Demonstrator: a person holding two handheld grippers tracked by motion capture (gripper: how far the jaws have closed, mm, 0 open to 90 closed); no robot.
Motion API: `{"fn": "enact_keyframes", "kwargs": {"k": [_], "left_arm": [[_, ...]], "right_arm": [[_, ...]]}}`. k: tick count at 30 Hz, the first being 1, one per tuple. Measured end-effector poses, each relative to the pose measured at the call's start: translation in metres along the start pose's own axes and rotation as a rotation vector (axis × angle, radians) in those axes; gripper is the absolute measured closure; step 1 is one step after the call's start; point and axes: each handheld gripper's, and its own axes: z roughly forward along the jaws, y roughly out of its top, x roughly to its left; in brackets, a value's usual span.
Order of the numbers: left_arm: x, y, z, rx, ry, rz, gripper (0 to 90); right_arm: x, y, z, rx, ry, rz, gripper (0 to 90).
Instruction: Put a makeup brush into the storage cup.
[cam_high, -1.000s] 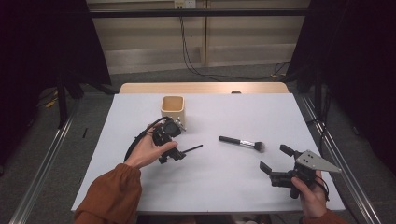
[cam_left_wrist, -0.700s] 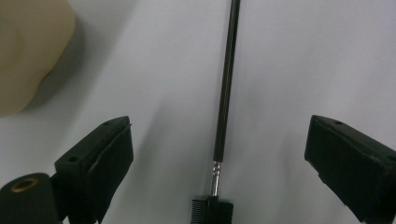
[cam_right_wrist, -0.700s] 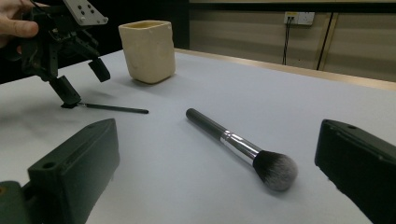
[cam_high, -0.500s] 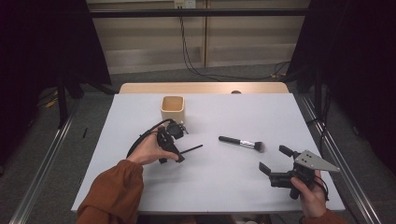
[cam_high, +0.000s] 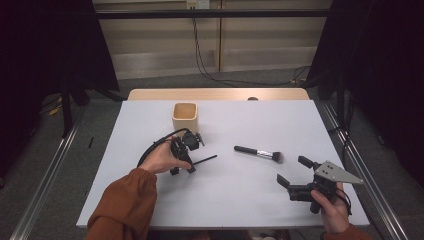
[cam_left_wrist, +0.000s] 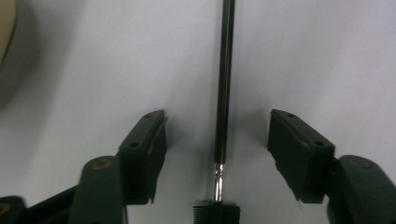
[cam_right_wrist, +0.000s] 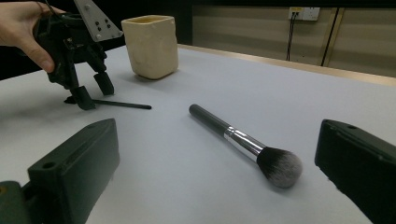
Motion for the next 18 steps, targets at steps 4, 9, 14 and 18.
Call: {"fn": "enact_keyframes", "kwargs": {"k": [4,9,14,18], "left_arm": [[0.0017,0.0015,-0.0008,0.019,0.004,0.002,50.4],[-0.001,0.0028,-0.0014,0.04,-0.003,0.019,63.7],[-0.0009,0.0033,-0.0012,0.048,-0.014,0.018,69.8],[0.0009,0.0017,-0.0016,0.054,-0.027,0.007,76.9]], "right_arm": [[0.0002,0.0001,0.0002,0.003,0.002,-0.002,0.0],[0.0,-0.0002,-0.0002,0.001,0.012,0.003,0.0],[0.0008,0.0001,-0.0001,-0.002,0.016,0.004,0.0],[0.0008,-0.0001,-0.0003,-0.002,0.014,0.002,0.0]]}}
